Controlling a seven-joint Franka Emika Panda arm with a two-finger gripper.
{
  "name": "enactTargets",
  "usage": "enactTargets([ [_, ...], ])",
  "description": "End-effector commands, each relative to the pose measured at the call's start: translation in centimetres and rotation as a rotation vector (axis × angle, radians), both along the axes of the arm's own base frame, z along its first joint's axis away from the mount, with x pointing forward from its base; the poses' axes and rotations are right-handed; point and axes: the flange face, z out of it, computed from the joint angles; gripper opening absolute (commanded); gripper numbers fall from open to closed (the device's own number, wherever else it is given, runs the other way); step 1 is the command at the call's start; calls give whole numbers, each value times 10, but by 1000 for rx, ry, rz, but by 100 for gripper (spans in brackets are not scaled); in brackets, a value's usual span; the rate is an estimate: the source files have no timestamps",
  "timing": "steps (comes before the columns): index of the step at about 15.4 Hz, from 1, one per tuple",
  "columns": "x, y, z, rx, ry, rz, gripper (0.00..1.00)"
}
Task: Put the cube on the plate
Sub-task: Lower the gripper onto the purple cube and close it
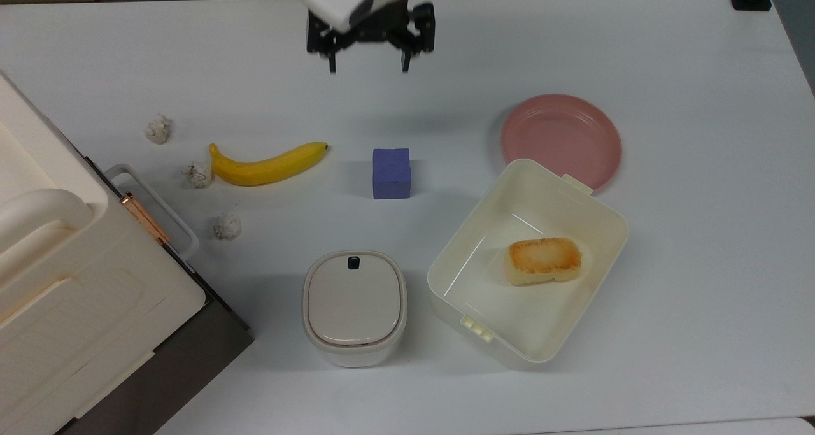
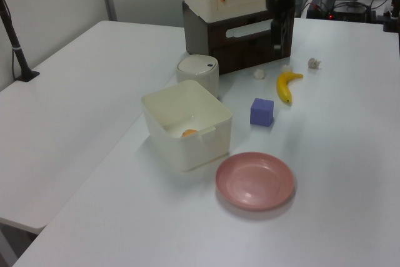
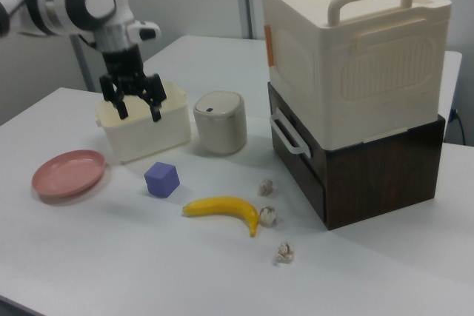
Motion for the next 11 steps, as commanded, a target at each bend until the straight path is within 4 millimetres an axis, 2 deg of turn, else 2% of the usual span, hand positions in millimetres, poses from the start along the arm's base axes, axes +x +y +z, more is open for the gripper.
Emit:
enactTargets([
  [1, 6, -1, -41, 23, -20, 35, 100],
  [7, 36, 16, -134, 30, -24, 57, 100],
  [11, 45, 31, -177, 32, -21, 73, 100],
])
